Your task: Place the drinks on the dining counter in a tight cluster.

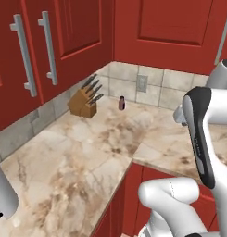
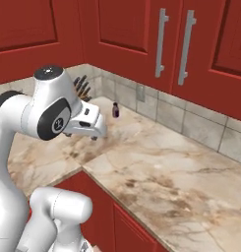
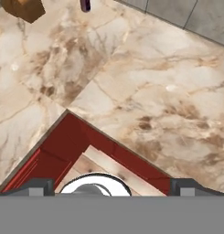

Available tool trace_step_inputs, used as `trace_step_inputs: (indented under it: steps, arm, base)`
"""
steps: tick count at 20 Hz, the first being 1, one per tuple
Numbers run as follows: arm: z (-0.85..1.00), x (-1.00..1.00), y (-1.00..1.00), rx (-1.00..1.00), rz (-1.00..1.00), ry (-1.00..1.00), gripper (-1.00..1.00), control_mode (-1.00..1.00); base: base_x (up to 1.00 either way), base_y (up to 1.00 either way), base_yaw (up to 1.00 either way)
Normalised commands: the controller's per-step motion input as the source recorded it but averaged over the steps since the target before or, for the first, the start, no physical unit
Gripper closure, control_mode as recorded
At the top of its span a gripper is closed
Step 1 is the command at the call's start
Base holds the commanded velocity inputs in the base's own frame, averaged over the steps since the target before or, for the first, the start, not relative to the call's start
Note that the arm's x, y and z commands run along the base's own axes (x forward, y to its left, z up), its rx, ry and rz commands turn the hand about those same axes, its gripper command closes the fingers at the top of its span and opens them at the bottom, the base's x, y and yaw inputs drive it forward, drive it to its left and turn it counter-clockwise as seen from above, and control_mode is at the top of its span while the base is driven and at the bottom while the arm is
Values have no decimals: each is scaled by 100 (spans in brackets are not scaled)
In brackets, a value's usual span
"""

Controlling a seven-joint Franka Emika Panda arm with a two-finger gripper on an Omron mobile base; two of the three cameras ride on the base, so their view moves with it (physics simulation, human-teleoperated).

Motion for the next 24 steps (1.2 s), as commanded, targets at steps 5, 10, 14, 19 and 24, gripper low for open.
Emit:
trace_step_inputs:
  steps: [5,10,14,19,24]
  arm:
    - [0,0,0,0,0,0,-100,100]
    - [0,0,0,0,0,0,-100,100]
    - [0,0,0,0,0,0,-100,100]
    - [0,0,0,0,0,0,-100,100]
    - [0,0,0,0,0,0,-100,100]
  base:
    - [100,88,-42]
    - [100,90,-45]
    - [100,12,-3]
    - [39,0,0]
    - [1,0,0]
